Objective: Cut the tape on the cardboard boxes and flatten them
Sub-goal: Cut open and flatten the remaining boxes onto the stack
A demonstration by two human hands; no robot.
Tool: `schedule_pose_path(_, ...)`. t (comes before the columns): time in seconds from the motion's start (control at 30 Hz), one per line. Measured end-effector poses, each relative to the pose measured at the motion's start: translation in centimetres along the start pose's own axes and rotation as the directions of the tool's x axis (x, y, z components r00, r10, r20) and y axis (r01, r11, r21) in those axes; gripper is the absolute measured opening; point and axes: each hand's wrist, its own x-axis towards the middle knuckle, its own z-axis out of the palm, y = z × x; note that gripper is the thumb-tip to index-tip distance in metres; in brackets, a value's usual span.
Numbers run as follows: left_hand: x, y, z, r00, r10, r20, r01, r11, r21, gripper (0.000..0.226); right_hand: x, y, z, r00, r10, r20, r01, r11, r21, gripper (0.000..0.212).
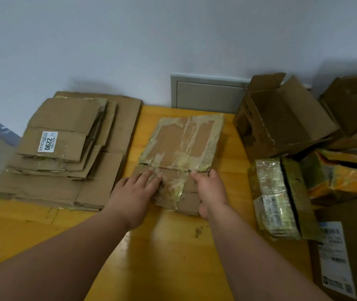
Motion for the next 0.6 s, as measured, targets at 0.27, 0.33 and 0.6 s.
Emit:
schedule_pose_path(0.27,-0.8,-1.6,-3.7,0.990,-0.072,-0.123,0.068,0.997,-0.033,0.087,-2.1,-3.6,0.6,0.976,-0.216,0.032,0.216,0.976,0.011,0.067)
schedule_pose_path(0.33,-1.4,-2.3,-4.7,0.983,-0.084,-0.163,0.084,0.996,-0.009,0.093,-2.8,-4.6,1.8,0.968,-0.245,0.058,0.245,0.969,0.017,0.066)
schedule_pose_path(0.6,-4.5,-8.4,-7.5,0.957,-0.095,-0.274,0.113,0.992,0.050,0.087,-5.3,-6.3,8.6,0.958,-0.206,0.199,0.192,0.978,0.088,0.047)
